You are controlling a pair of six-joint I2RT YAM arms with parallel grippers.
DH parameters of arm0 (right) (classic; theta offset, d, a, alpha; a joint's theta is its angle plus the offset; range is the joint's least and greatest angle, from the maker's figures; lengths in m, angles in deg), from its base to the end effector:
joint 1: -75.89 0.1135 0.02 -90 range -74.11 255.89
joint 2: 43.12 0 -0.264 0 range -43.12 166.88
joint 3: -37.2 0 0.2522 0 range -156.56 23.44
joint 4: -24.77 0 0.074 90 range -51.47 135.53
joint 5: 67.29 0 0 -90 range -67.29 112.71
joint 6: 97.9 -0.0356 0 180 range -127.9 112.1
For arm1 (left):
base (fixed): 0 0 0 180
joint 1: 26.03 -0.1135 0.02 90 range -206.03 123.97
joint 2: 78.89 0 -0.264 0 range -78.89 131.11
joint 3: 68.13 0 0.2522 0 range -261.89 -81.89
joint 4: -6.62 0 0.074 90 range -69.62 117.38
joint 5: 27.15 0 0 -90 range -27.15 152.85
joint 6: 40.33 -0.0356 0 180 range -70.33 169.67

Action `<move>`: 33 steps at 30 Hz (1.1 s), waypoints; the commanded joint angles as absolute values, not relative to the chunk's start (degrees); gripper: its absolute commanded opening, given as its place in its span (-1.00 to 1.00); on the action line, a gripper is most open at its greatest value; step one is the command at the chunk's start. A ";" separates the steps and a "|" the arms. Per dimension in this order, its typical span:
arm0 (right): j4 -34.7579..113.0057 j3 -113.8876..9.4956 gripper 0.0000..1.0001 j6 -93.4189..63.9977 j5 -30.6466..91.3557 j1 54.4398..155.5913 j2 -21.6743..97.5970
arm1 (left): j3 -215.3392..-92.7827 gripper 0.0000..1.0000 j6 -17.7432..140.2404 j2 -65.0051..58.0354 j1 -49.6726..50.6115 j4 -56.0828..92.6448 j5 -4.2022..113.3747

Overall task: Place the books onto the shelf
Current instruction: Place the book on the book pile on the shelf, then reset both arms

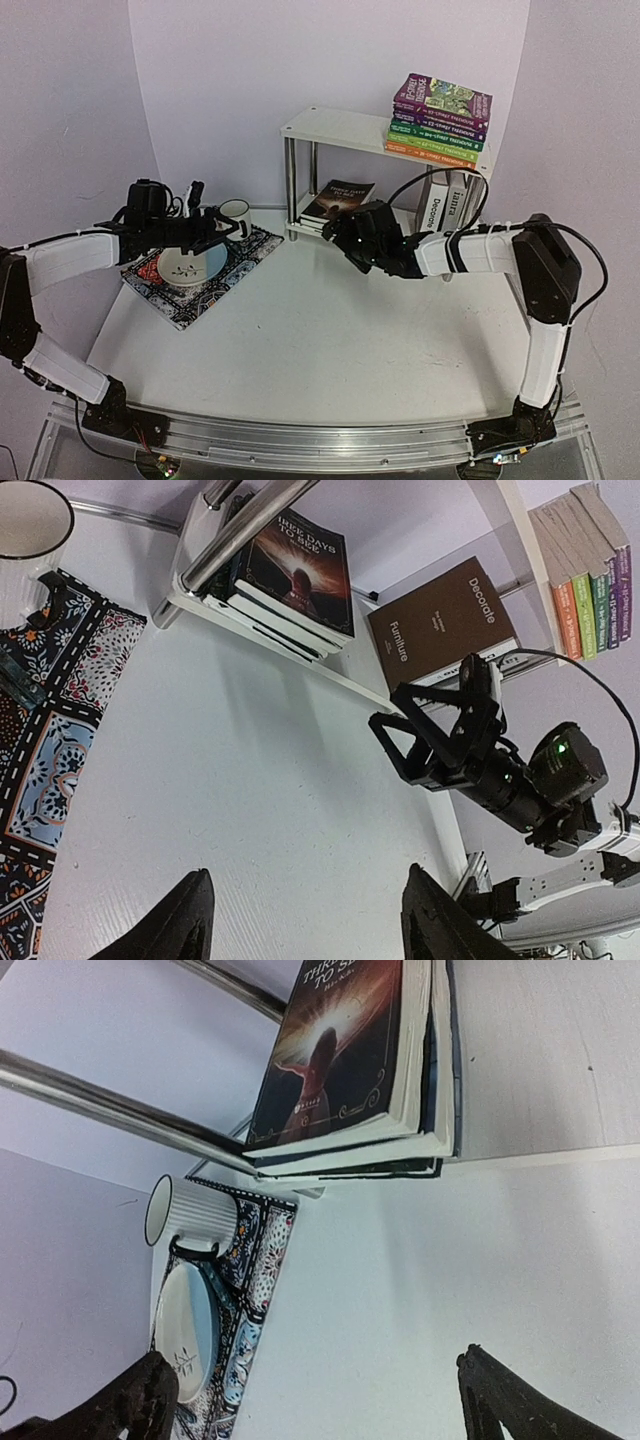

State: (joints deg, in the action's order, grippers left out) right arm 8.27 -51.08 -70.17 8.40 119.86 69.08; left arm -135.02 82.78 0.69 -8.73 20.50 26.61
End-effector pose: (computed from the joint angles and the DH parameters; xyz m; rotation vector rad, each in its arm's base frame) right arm 0.3356 0.3116 0.2417 0.4898 1.7734 1.1469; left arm 0.2899 -0.1123 0.2718 0.1321 2.1435 -1.1772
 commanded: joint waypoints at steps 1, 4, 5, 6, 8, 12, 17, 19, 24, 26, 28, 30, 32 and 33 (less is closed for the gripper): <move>5.97 -45.61 0.97 -64.20 8.23 122.01 60.95 | -134.48 0.42 80.39 -3.28 -8.98 20.03 28.71; 6.62 -41.67 0.97 -60.33 8.27 123.20 56.79 | -133.33 0.77 79.37 -4.84 -8.97 20.03 29.82; 7.11 -40.31 0.97 -58.54 8.28 123.51 55.26 | -132.85 0.89 79.00 -5.48 -8.98 20.03 30.17; 7.50 -38.79 0.97 -56.23 8.48 123.94 53.52 | -132.40 0.97 78.73 -6.25 -8.98 20.03 30.75; 8.27 -35.76 0.97 -52.48 7.99 124.62 50.19 | -131.44 0.99 78.01 -7.45 -8.98 20.03 31.76; 7.88 -27.99 0.97 -44.05 7.07 125.23 42.63 | -129.39 0.99 75.10 -10.98 -8.89 20.03 34.84; 6.52 -17.23 0.97 -37.90 1.01 125.25 33.09 | -123.48 0.99 72.34 -16.78 -8.89 14.54 37.62; 6.08 -13.86 0.97 -35.19 -1.59 125.21 29.74 | -120.32 0.99 72.01 -19.19 -8.88 11.96 39.77; 6.16 -7.70 0.97 -28.78 -6.47 125.24 22.63 | -117.24 0.99 69.40 -22.15 -8.89 11.07 45.42; 6.24 -5.98 0.97 -27.47 -9.49 125.25 20.87 | -116.62 0.99 68.15 -22.27 -8.86 11.05 46.30; 6.27 -4.42 0.97 -24.92 -10.63 125.26 19.17 | -115.89 0.99 66.54 -22.20 -8.84 11.06 47.07; 6.20 -3.19 0.97 -21.35 -10.84 125.24 17.97 | -115.18 0.99 65.74 -22.09 -8.88 11.05 48.83; 6.15 -2.19 0.97 -17.61 -11.04 125.20 17.21 | -114.63 0.99 65.05 -22.07 -8.89 10.95 51.23; 6.17 -1.76 0.97 -16.05 -11.38 125.25 16.96 | -114.34 0.99 64.72 -22.00 -8.86 10.82 52.39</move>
State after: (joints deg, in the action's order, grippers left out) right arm 7.10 -3.35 -25.17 -7.47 125.27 18.89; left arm -115.24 68.03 -21.31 -8.73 13.34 46.57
